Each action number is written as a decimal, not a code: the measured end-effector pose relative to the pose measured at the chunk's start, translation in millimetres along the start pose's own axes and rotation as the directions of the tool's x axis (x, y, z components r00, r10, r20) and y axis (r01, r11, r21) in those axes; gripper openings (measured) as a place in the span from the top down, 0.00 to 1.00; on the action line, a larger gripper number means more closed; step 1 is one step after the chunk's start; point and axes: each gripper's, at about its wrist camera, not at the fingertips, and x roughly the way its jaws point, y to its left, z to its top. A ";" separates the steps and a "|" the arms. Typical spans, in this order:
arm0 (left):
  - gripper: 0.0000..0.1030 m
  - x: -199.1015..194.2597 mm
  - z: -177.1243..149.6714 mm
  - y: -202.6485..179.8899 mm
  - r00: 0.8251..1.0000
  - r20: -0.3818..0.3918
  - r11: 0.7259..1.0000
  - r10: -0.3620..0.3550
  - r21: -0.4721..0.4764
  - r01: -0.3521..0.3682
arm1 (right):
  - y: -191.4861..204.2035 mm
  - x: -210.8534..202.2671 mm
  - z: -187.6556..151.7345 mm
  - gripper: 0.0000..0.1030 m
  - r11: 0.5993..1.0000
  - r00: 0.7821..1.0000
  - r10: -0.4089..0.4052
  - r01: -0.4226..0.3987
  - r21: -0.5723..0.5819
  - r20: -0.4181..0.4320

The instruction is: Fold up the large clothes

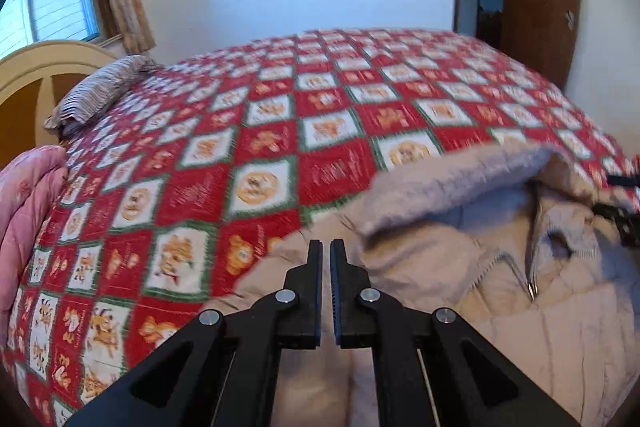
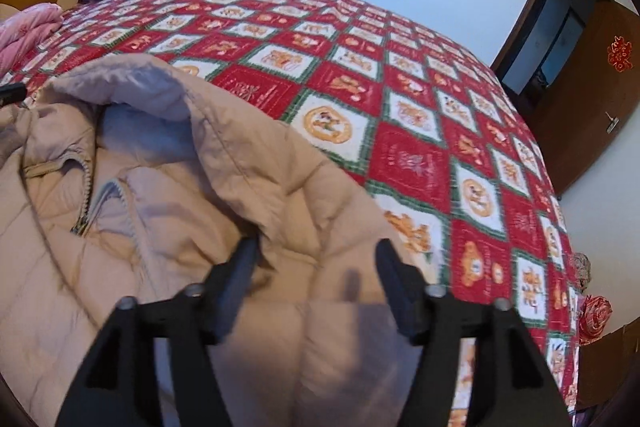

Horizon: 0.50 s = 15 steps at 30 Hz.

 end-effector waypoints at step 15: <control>0.60 68.3 78.4 -6.7 0.987 -0.039 0.958 -0.155 -0.251 0.141 | -22.6 3.8 67.0 0.29 0.890 0.978 0.156 -0.200 0.411 0.138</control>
